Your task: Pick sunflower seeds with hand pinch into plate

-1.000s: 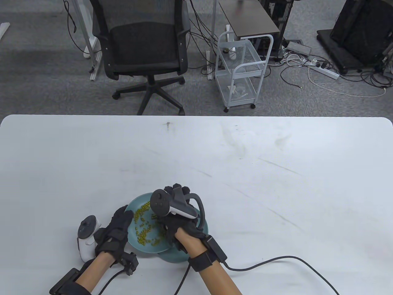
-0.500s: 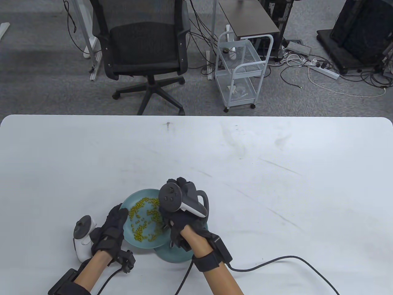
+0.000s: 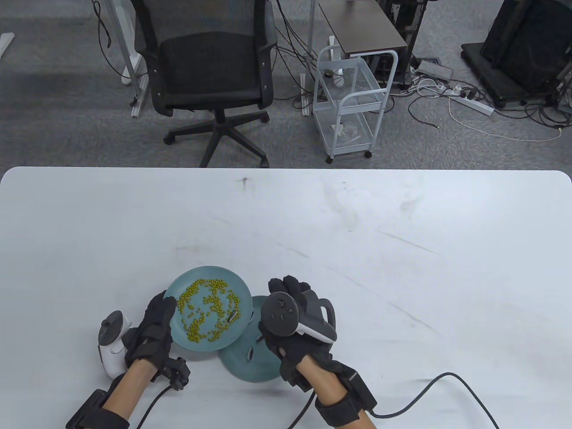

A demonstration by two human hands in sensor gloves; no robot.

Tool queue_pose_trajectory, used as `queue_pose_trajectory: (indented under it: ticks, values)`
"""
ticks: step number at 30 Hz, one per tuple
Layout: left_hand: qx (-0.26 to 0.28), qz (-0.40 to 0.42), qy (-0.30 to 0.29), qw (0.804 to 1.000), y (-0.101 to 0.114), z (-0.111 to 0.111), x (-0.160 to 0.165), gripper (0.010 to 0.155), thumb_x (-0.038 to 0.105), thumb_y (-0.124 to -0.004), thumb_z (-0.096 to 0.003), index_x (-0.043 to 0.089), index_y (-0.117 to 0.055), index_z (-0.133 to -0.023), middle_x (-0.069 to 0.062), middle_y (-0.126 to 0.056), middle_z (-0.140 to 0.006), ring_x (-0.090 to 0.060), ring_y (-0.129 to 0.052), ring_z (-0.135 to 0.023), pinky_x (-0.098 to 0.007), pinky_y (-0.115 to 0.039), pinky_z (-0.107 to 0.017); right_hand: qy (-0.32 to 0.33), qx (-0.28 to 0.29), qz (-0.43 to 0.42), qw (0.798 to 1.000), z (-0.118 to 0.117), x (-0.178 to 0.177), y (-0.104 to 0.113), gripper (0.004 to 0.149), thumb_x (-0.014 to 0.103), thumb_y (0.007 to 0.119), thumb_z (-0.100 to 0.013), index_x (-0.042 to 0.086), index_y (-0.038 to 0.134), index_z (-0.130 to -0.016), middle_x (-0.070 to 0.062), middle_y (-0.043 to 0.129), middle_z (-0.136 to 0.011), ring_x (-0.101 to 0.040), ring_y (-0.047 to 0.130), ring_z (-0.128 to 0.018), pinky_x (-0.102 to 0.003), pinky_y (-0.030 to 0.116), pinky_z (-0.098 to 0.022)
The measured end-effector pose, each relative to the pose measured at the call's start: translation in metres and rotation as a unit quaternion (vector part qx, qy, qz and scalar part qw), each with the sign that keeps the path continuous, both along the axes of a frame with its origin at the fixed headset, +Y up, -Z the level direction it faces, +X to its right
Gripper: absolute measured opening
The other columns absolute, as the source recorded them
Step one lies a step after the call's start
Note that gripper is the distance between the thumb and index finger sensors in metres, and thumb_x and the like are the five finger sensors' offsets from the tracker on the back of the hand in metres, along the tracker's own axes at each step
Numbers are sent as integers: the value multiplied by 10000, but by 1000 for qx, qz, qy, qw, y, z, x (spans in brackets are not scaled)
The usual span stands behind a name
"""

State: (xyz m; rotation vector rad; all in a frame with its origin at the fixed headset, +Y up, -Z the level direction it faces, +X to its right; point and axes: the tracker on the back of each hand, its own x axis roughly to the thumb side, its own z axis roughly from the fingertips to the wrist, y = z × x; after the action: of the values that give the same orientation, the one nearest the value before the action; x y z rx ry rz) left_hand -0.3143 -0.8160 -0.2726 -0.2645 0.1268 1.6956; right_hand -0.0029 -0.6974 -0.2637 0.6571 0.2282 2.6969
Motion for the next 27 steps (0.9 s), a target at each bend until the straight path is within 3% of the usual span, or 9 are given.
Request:
queue_pose_trajectory:
  ticks: [4,14,27]
  values:
    - [-6,-6,4,1000,-6,-1,0,512,460,-561,-629,246,-371,-1053,-92,-773,-862,-248,-960,-512,-371,-798,-395,24,-15,16,999,4,-1,-33,353,166,911,-488,-104,894,-715,-388,491,-1066,-688,362,-940,-798,299,-623]
    - [-11,5,-11,1000,-6,-2,2,512,461,-557,-630,250,-363,-1054,-91,-765,-870,-250,-955,-524,-374,-793,-405,38,-59,39,997,4,-4,-41,352,177,904,-495,-89,892,-725,-385,468,-1073,-685,340,-944,-795,285,-626]
    - [-8,3,-2,1000,-7,-2,0,510,459,-558,-628,246,-368,-1051,-88,-770,-866,-247,-959,-516,-372,-797,-399,22,-55,22,998,6,1,-37,344,182,896,-500,-83,904,-718,-384,484,-1071,-685,354,-943,-795,292,-625]
